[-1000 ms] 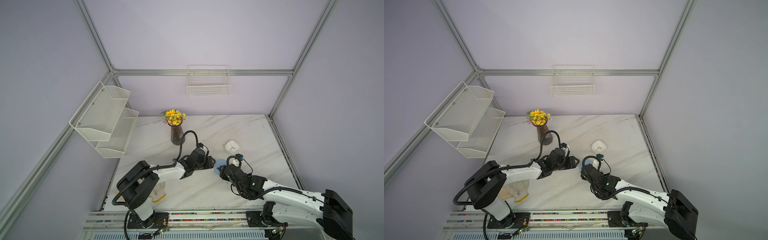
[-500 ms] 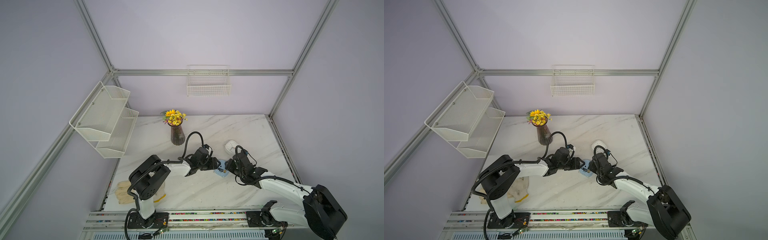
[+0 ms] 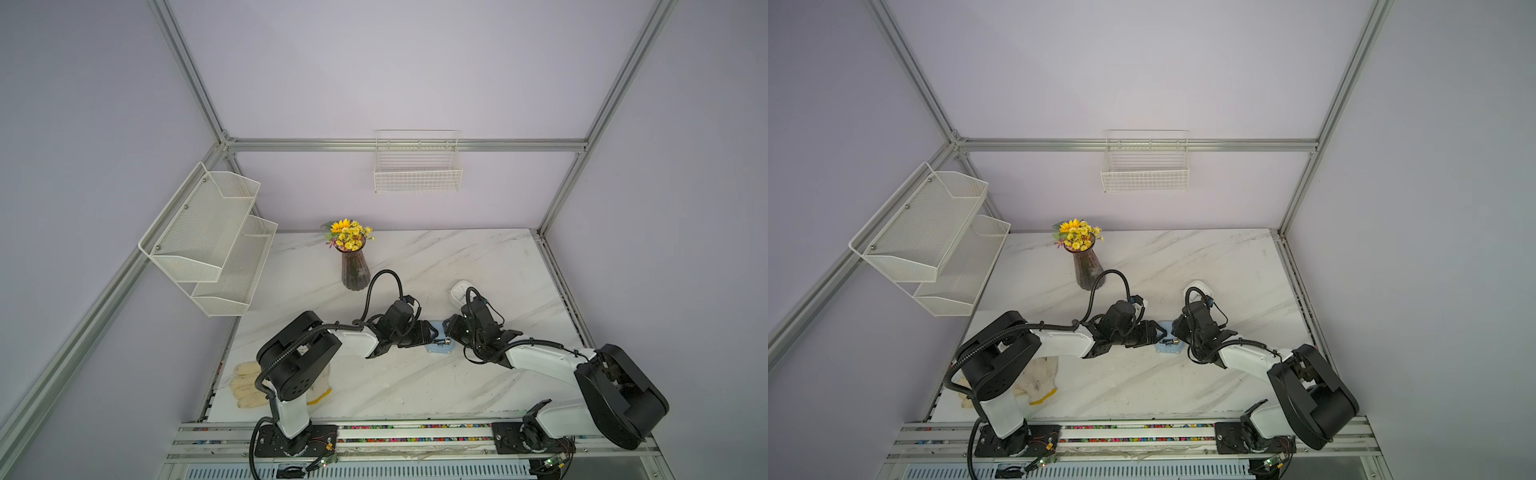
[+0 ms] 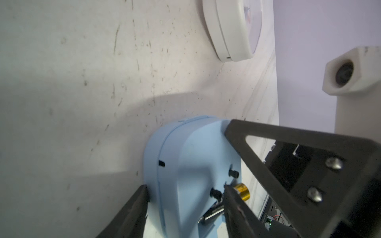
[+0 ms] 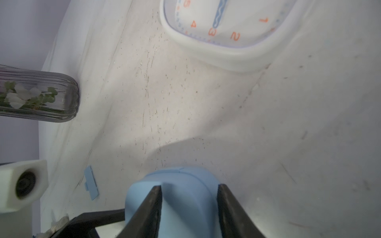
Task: Insert the battery into the alarm
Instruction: Adjust the alarm at the center of the board.
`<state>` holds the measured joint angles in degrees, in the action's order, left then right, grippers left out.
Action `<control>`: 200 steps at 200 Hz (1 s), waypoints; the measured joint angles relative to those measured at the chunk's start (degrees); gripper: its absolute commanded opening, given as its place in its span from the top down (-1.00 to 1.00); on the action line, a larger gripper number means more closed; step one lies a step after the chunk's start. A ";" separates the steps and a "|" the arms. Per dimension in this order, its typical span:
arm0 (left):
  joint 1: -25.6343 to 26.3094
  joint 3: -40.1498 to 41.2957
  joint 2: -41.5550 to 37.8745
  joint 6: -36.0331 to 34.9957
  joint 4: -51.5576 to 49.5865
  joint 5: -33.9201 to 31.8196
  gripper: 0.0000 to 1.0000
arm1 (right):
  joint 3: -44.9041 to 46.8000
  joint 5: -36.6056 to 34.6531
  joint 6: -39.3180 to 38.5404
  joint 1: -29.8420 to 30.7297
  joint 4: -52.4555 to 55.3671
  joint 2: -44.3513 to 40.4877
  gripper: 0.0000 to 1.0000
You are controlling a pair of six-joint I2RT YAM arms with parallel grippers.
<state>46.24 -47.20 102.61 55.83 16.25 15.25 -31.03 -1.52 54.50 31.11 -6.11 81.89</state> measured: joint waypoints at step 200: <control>0.79 6.29 -7.67 1.75 0.04 -8.74 -0.01 | -11.34 -3.76 -18.58 8.31 25.18 -5.11 0.71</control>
<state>47.03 -40.91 94.94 57.58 16.29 6.50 -42.37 -5.28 35.92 39.42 19.07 76.77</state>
